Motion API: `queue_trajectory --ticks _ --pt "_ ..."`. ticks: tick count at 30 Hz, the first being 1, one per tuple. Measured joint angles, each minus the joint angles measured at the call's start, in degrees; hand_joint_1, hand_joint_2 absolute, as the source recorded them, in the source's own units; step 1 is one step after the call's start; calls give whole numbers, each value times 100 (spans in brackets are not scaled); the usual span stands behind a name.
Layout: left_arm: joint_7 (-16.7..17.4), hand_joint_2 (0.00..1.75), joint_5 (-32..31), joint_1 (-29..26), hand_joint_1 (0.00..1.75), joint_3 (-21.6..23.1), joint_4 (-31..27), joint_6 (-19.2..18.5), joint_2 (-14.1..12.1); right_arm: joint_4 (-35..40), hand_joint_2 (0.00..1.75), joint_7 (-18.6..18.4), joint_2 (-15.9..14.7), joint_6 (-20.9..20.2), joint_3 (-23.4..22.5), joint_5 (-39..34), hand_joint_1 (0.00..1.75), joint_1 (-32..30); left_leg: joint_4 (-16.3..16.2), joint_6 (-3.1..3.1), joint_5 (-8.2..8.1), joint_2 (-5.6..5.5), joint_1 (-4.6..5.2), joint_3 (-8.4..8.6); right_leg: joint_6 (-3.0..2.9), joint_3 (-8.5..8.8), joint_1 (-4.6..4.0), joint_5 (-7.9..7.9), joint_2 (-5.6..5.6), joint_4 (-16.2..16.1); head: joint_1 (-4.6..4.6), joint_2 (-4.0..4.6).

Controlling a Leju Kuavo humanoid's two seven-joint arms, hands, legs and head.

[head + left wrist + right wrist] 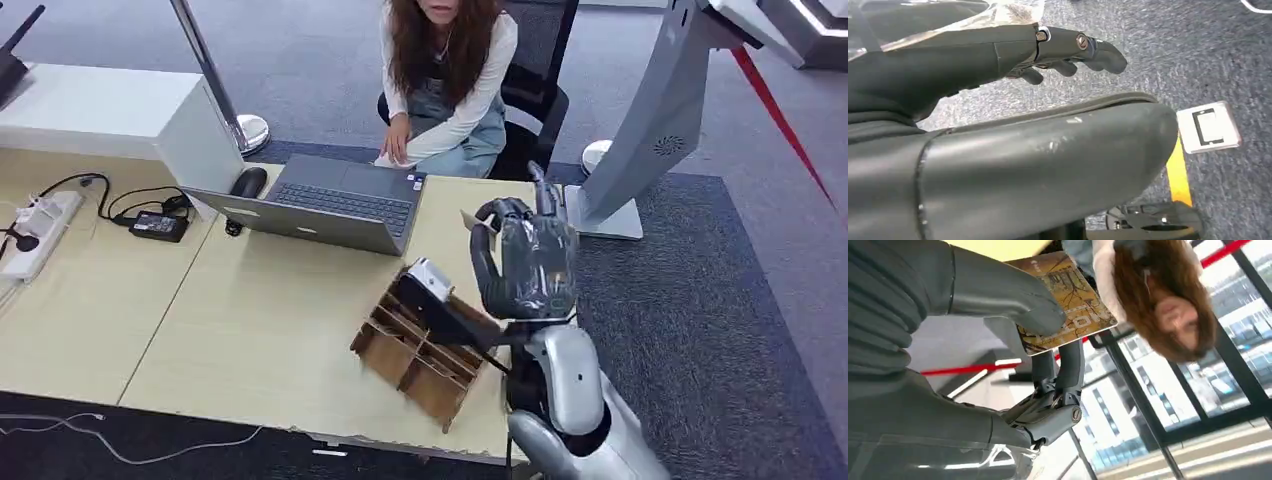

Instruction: Pass the card to the sensor for recognition and then transmit it.

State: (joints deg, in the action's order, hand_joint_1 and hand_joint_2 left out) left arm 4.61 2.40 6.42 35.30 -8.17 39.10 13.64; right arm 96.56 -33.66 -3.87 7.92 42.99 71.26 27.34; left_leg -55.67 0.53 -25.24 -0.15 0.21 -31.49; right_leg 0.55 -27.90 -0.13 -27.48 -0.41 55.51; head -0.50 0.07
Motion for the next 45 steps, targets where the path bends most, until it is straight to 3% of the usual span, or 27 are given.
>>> queue_trajectory --ticks 8,16,23,33,45 --pt "61 0 2 0 0 0 0 -20 0 287 175 -133 -313 -302 -188 -300 162 852 -2 2 3 -2 -1 0 2 1 0 4 -1 0 0 0" --pt "-4 0 2 0 0 0 0 -70 0 298 175 -133 -409 -306 -186 -363 161 999 -1 2 3 -2 -1 -1 2 1 -2 4 -1 0 2 0" --pt "13 0 2 1 0 0 0 -105 0 201 175 -133 -440 -258 -181 -538 175 1095 0 2 3 -2 -1 -2 2 2 -2 4 -1 0 2 0" --pt "326 0 0 3 0 13 0 -208 -4 -1050 175 -376 -448 161 -205 -1305 175 1624 -1 4 6 -4 0 -3 4 4 -2 5 -1 1 2 0" --pt "503 0 2 12 0 57 -2 -299 -4 -2135 175 -459 -109 378 -155 -1537 175 1811 1 4 6 -3 -2 -3 3 2 -4 5 -1 2 2 0"
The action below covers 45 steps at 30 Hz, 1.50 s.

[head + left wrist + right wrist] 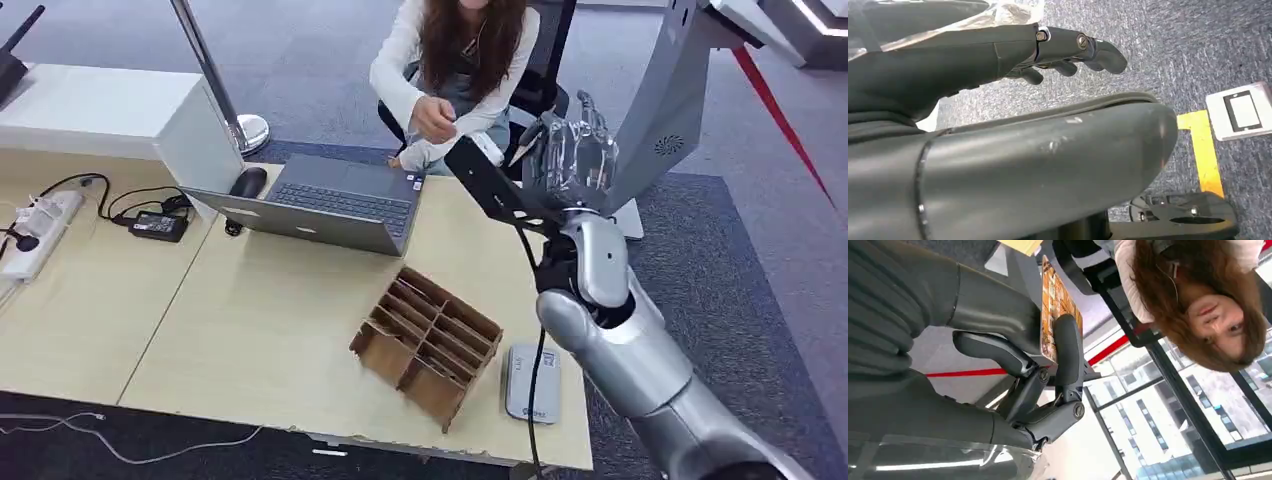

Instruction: Pass the card to the sensor for recognition and then transmit it.

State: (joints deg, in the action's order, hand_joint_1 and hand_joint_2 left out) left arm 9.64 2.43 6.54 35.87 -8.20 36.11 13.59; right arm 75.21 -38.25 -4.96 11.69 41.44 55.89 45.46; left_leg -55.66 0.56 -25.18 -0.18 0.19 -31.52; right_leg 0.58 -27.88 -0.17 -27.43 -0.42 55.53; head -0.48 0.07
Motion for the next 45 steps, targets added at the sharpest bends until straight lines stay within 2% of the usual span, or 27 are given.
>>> queue_trajectory --ticks 15,45 --pt "-98 0 -2 -1 0 -2 0 -9 -7 -743 175 17 373 44 144 -13 175 82 -1 0 0 0 1 0 0 0 1 0 0 1 -2 0" --pt "-111 0 0 -2 0 -4 2 -28 -9 -942 175 4 461 59 212 -42 175 122 -1 -1 0 0 0 0 0 -2 1 0 0 1 -2 0"
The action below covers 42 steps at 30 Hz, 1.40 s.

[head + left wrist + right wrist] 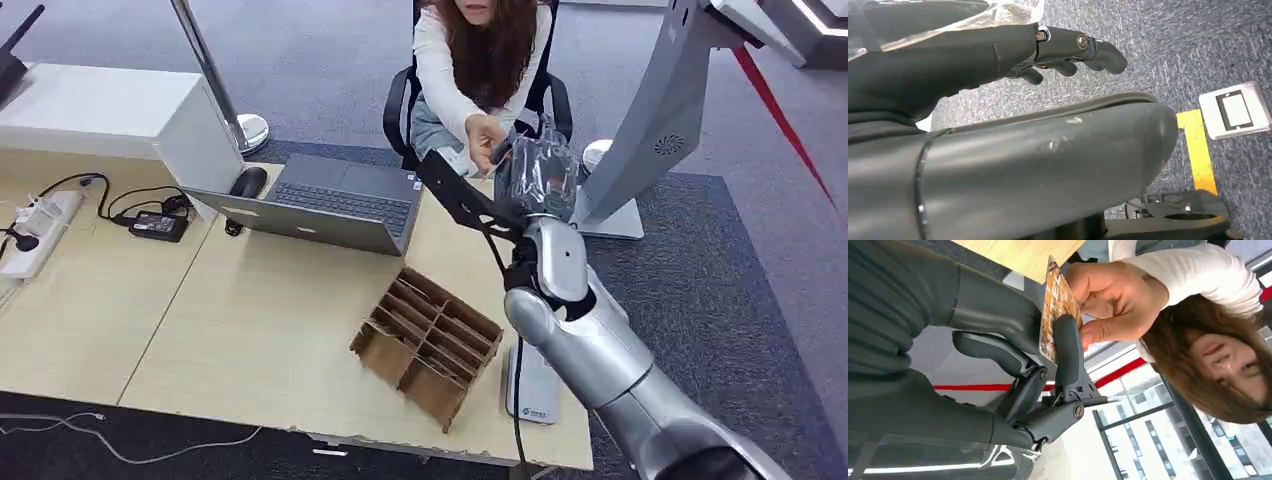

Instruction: Pass the card to the sensor for recognition and then transmit it.

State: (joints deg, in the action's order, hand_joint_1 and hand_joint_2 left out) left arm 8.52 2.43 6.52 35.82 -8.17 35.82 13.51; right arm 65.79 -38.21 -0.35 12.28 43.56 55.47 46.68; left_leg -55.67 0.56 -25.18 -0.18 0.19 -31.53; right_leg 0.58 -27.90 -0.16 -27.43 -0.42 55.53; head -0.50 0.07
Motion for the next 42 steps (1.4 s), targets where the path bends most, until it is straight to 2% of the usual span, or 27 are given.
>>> queue_trajectory --ticks 5,6,7,8,16,21,26,31,37,42 --pt "0 0 -2 0 0 0 0 0 0 2 175 7 13 175 11 -109 175 -32 0 0 0 0 0 0 0 0 0 0 0 0 0 0" --pt "22 0 -2 1 0 2 0 2 2 2 175 9 15 190 13 -118 166 -47 1 0 0 0 0 1 0 1 0 0 0 0 0 0" --pt "55 0 -2 1 0 2 0 9 2 2 175 13 22 219 17 -135 35 -67 0 0 0 0 0 0 0 1 0 0 0 0 0 0" --pt "83 0 -2 1 0 2 0 11 2 2 175 15 24 249 22 -149 0 -87 0 0 0 0 0 1 0 0 0 0 0 0 0 0" --pt "99 0 0 4 0 24 0 15 4 7 175 118 26 485 31 -345 0 -251 0 0 0 0 0 1 0 1 0 0 0 0 0 0" --pt "-48 0 0 3 0 20 0 22 4 177 175 550 2 819 -9 -734 0 -487 -1 0 0 0 0 1 0 0 1 0 0 0 0 0" --pt "-376 0 0 -2 0 -11 0 31 11 725 175 1278 -7 1243 -111 -1130 0 -1038 0 0 -1 0 -1 0 0 -2 0 -1 0 0 0 0" --pt "-525 0 0 -4 0 -24 0 53 13 1262 175 1447 -22 1370 -160 -1112 0 -1445 1 0 -1 1 -1 1 -1 -4 0 -1 1 -1 0 0" --pt "-570 0 0 -6 0 -33 0 70 13 1648 175 1491 -63 1394 -230 -1126 0 -1635 1 -2 1 1 -1 1 -1 -2 0 0 1 0 2 0" --pt "-734 0 -4 -10 0 -68 -4 142 31 2104 175 1936 -114 1586 -282 -1228 0 -1908 -2 -1 1 -1 0 1 0 -5 2 0 1 -1 2 0"
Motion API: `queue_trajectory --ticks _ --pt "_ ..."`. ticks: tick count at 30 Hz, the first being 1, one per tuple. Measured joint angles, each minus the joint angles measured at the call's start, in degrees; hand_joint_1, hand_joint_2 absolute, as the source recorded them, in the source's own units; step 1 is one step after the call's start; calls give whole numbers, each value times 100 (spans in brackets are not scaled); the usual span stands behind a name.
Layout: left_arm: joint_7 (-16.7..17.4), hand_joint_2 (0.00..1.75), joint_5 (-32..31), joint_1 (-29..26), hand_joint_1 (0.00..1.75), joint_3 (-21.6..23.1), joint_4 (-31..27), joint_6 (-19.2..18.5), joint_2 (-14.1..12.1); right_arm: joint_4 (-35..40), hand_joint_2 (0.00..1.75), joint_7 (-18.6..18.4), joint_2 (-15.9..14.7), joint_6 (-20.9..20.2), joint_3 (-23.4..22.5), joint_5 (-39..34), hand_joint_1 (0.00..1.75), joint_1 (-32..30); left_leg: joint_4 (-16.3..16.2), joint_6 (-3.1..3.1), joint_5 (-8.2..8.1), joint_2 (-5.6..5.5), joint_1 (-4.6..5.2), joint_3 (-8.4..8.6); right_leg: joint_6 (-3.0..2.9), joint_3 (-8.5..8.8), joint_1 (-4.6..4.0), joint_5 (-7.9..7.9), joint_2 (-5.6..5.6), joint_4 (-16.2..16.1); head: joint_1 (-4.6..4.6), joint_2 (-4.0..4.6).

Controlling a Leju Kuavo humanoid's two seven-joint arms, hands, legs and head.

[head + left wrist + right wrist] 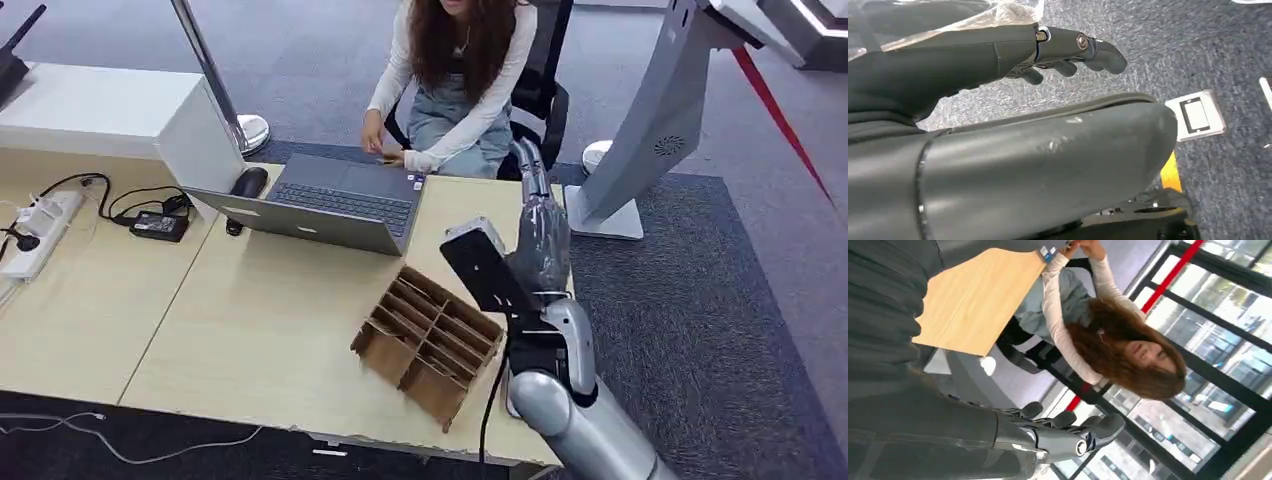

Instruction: Pass the card to the sensor for recognition and then transmit it.

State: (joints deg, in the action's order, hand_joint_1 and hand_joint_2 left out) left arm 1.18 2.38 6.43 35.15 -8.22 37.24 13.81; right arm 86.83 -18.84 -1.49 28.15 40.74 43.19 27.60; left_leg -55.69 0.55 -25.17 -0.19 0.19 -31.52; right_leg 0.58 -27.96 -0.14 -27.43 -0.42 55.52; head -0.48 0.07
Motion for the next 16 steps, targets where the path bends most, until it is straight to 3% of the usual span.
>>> queue_trajectory --ticks 2,3,6,12,14,16 --pt "-44 0 0 -6 0 -7 -2 125 0 391 175 193 -46 138 -26 24 0 -277 2 2 -3 0 1 -3 1 2 0 -1 -1 0 0 0" --pt "-59 0 -2 -7 0 -9 -2 175 0 627 0 278 -79 184 -35 9 0 -428 1 2 -3 1 1 -3 0 0 1 -1 0 0 0 0" --pt "-77 0 -39 -7 0 0 -4 221 0 1258 0 447 -127 151 -66 -363 0 -799 2 3 -5 0 2 -4 1 -1 0 -2 0 -1 0 0" --pt "-77 0 -39 -7 0 0 -4 221 0 1309 0 455 -129 130 -66 -391 0 -818 2 3 -5 0 2 -4 1 -1 0 -2 0 -1 0 0" --pt "-77 0 -39 -4 0 15 -4 223 0 1623 0 468 -162 -42 -61 -452 0 -936 3 3 -6 1 2 -4 1 -3 0 -2 1 -1 0 0" --pt "-35 0 -39 2 0 122 -13 206 0 2268 0 208 -203 -652 -4 -21 0 -989 5 1 -4 1 0 -2 0 -2 -2 -2 1 -1 0 0"
